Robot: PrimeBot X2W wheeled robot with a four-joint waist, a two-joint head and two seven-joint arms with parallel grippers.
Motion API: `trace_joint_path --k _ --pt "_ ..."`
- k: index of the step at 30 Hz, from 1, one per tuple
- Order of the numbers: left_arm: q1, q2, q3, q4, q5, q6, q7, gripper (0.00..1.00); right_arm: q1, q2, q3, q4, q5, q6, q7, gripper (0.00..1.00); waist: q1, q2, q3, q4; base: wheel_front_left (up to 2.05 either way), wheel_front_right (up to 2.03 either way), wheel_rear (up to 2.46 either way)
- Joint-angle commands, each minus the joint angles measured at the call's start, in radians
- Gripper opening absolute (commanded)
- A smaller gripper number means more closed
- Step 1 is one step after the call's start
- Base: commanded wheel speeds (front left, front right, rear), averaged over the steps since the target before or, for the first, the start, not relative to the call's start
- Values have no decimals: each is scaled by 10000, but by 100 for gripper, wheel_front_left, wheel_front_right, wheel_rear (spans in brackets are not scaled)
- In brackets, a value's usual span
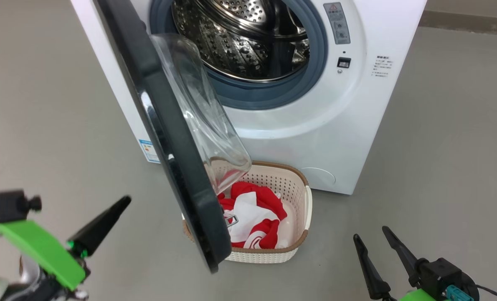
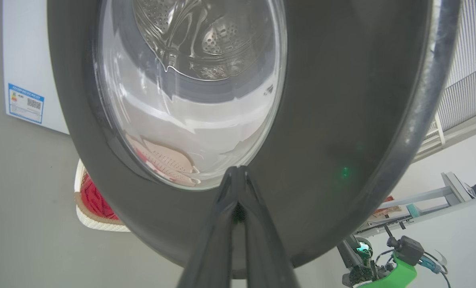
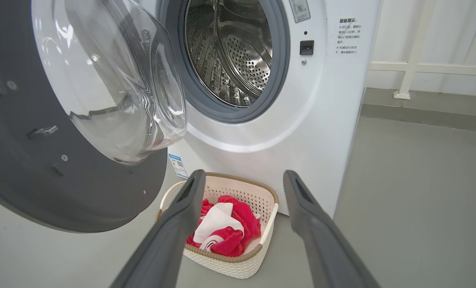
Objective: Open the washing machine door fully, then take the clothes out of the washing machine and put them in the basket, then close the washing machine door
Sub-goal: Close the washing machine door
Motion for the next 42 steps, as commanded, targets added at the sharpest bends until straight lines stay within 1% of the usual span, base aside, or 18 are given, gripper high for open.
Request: trace_joint_path --k 1,2,4,7,8,9,11,14,15,19,23,26,28,29,32,37,38,42 --pt "80 467 471 22 -118 -67 -357 12 -24 -24 242 -195 137 65 -65 100 0 0 -117 111 0 0 0" --pt "275 444 479 90 -161 -67 -520 15 -10 -23 255 -195 148 65 -65 100 0 0 -136 134 0 0 0" --pt "634 364 513 246 -259 -67 -853 31 19 -21 265 -205 160 65 -65 100 0 0 -159 203 0 0 0" --pt "1129 220 485 515 -258 -67 -1364 48 49 -28 278 -209 166 65 -65 100 0 0 -160 305 0 0 0" --pt "1280 167 474 633 -222 -67 -1570 64 50 -32 278 -206 169 65 -65 100 0 0 -154 332 0 0 0" --pt "1425 124 437 756 -125 -67 -1796 83 48 -36 274 -203 171 65 -65 100 0 0 -146 358 0 0 0" --pt "1683 0 324 971 120 -67 -2337 100 46 -39 268 -192 182 65 -65 100 0 0 -137 408 0 0 0" --pt "2045 -247 95 1316 412 -67 -3180 100 56 -44 291 -166 196 65 -65 100 0 0 -154 457 0 0 0" --pt "2045 -247 95 1316 412 -67 -3180 100 56 -44 291 -166 196 65 -65 100 0 0 -154 457 0 0 0" --pt "2371 -615 -261 1725 604 -67 -4153 100 59 -47 298 -144 211 65 -65 100 0 0 -150 513 0 0 0" --pt "2574 -966 -390 2015 721 -67 -4694 100 14 -58 313 -122 235 65 -65 100 0 0 -94 555 0 0 0" --pt "2668 -1269 -237 2383 1068 -67 -4855 100 -35 -68 320 -104 245 65 -65 100 0 0 -62 555 0 0 0" --pt "2705 -1585 245 2510 1503 -67 -4875 100 -56 -71 302 -99 250 65 -65 100 0 0 -44 561 0 0 0" --pt "2756 -1753 594 2571 1877 -67 -4878 100 -59 -71 286 -96 250 65 -65 100 0 0 -40 564 0 0 0" --pt "2974 -2263 1417 2676 3453 -67 -4881 100 -73 -68 268 -86 250 65 -65 100 0 0 -23 543 0 0 0" --pt "3452 -3381 3028 2775 6211 -67 -4883 100 -107 -59 234 -82 252 65 -65 100 0 0 -9 473 0 0 0" --pt "3615 -3832 3576 2681 7306 -67 -4883 100 -128 -55 220 -76 256 65 -65 100 0 0 -4 448 0 0 0" --pt "3927 -4582 4405 2224 9651 -67 -4884 100 -157 -47 192 -63 261 65 -65 100 0 0 -33 429 0 0 0"
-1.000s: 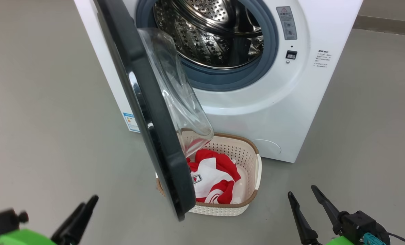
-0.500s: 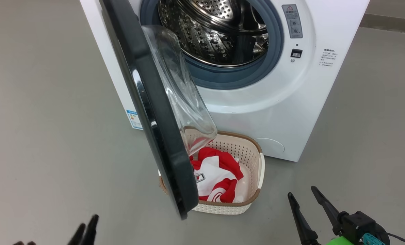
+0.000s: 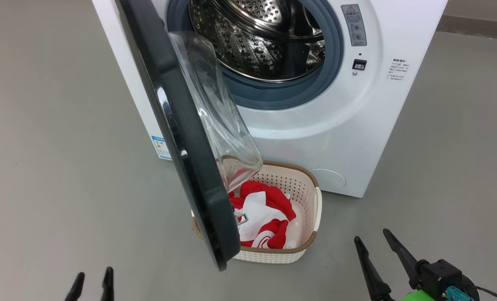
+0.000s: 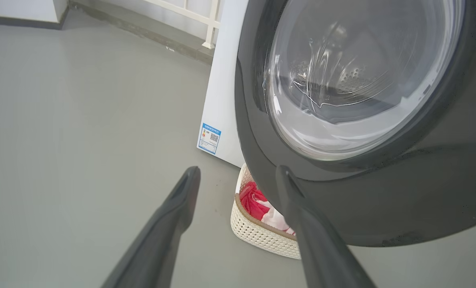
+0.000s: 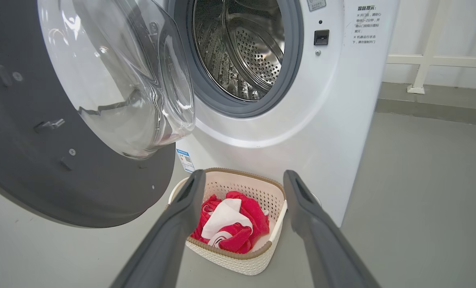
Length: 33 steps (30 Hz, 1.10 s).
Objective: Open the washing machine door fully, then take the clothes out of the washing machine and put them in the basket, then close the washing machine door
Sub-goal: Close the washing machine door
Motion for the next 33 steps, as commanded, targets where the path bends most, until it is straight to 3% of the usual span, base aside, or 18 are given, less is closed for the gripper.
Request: trace_joint_path --k 1,8,12,33 --pt "-42 -16 492 -390 683 -56 -121 100 -267 -46 196 -214 124 65 -65 100 0 0 -16 -9 0 0 0" --pt "429 -855 1111 -1412 3313 -56 -121 100 -255 -43 168 -203 131 65 -65 100 0 0 -99 -26 0 0 0" --pt "608 -1093 1315 -1674 3981 -56 -121 100 -239 -41 164 -202 143 65 -65 100 0 0 -128 -38 0 0 0" --pt "578 -1241 1481 -1851 4002 -56 -122 100 -191 -79 213 -196 185 65 -65 100 0 0 -170 -113 0 0 0"
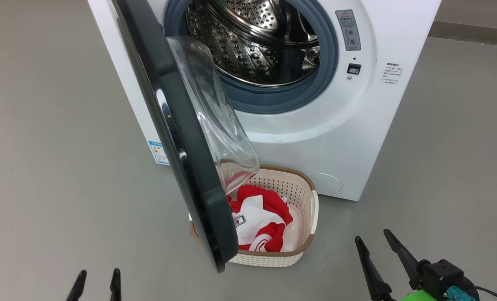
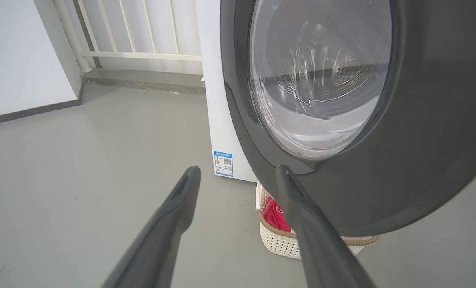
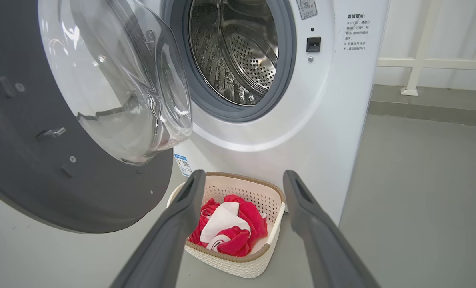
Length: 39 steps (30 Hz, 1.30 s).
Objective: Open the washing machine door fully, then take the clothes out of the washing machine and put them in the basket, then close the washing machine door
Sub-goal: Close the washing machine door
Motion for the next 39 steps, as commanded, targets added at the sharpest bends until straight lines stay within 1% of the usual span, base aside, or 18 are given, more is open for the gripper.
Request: trace_joint_path --k 1,2,3,4,8,11,14,19,21,23,25,27,28,30,31,32,35,39 --pt "-254 27 278 -307 -156 -54 -122 79 -187 -74 212 -230 2 65 -65 100 0 0 12 3 0 0 0" --pt "-287 26 242 -342 -249 -54 -122 44 -187 -71 211 -235 0 65 -65 100 0 0 21 7 0 0 0" --pt "-326 26 202 -379 -416 -54 -122 20 -189 -69 210 -237 -1 65 -65 100 0 0 30 12 0 0 0" --pt "-382 29 165 -448 -649 -54 -122 0 -191 -67 207 -239 -2 65 -65 100 0 0 38 19 0 0 0" --pt "-664 166 350 -727 -2230 -54 -122 0 -193 -57 199 -261 -5 65 -65 100 0 0 71 50 0 0 0" --pt "-943 743 173 -821 -3734 -54 -122 0 -185 -50 219 -274 3 65 -65 100 0 0 93 40 0 0 0" --pt "-1222 1284 -101 -873 -5964 -54 -122 0 -195 -44 256 -273 8 65 -65 100 0 0 113 -5 0 0 0" --pt "-1559 2746 -1073 -1365 -10063 -54 -74 0 -201 -32 249 -299 7 65 -65 100 0 0 194 -83 0 0 0" --pt "-1683 3356 -1407 -1623 -11844 -54 527 0 -208 -28 223 -309 4 65 -65 100 0 0 239 -110 0 0 0" --pt "-1789 3807 -1498 -1956 -13454 -54 1435 0 -228 -24 201 -315 -4 65 -65 100 0 0 282 -141 0 0 0" --pt "-1858 4204 -1476 -2351 -14612 -54 2515 0 -255 -19 174 -340 -10 65 -65 100 0 0 339 -183 0 0 0" --pt "-1913 4358 -1254 -2726 -15423 -54 3382 0 -298 -13 171 -365 -18 65 -65 100 0 0 403 -221 0 0 0" --pt "-1913 4358 -1254 -2726 -15423 -54 3382 0 -298 -13 171 -365 -18 65 -65 100 0 0 403 -221 0 0 0" --pt "-1954 4361 -1035 -3054 -16022 -54 4353 0 -337 -9 170 -388 -14 65 -65 100 0 0 460 -253 0 0 0" --pt "-1985 4286 -770 -3276 -16248 -54 5188 0 -373 -5 174 -410 -18 65 -65 100 0 0 528 -289 0 0 0" --pt "-1985 4286 -770 -3276 -16248 -54 5188 0 -373 -5 174 -410 -18 65 -65 100 0 0 528 -289 0 0 0" --pt "-2112 3970 -454 -3351 -16247 -54 6155 0 -431 -2 173 -439 -39 65 -65 100 0 0 648 -347 0 0 0" --pt "-2408 3352 -344 -3369 -16045 -54 7177 0 -540 0 165 -449 -84 65 -65 100 0 0 840 -454 0 0 0"
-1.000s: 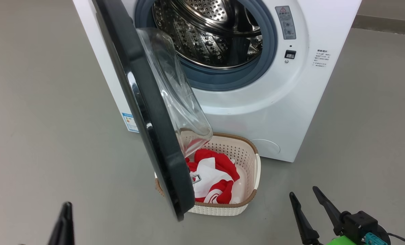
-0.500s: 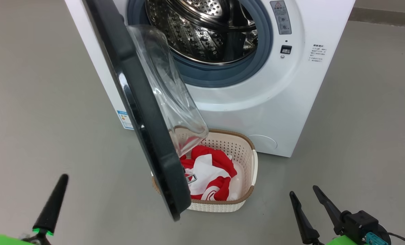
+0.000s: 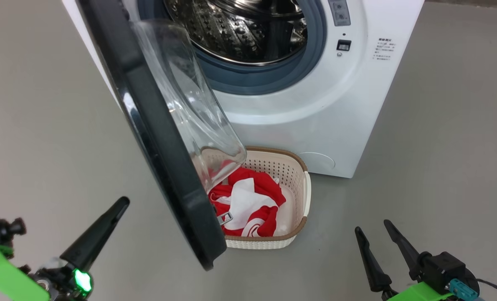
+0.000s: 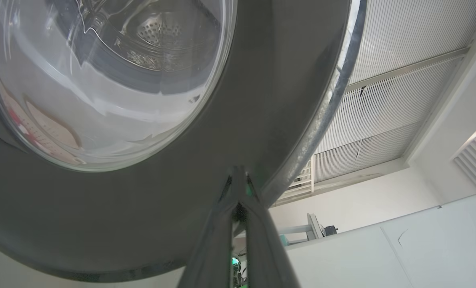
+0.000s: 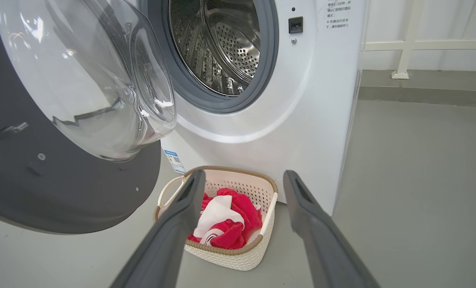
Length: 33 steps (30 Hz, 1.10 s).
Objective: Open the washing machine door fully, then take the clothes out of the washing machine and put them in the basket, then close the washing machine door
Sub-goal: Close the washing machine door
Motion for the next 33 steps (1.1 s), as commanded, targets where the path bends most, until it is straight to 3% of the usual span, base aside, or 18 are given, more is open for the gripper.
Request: trace_joint_path --k 1,17,26,33 --pt "-564 124 530 -237 142 -56 211 0 -411 -17 179 -261 -101 65 -65 100 0 -1 116 -89 0 0 0" --pt "-1486 -1649 1145 -101 1049 -56 2528 0 -815 -5 28 -392 -265 65 -65 100 0 -1 824 -800 0 0 0" --pt "-2183 -2235 1048 96 1625 -56 2619 0 -1077 8 23 -424 -294 65 -65 100 0 -1 1188 -1258 0 0 0" --pt "-2715 -2382 659 222 1955 -56 2439 0 -1231 13 61 -464 -213 65 -65 100 0 -1 1443 -1658 0 0 0"
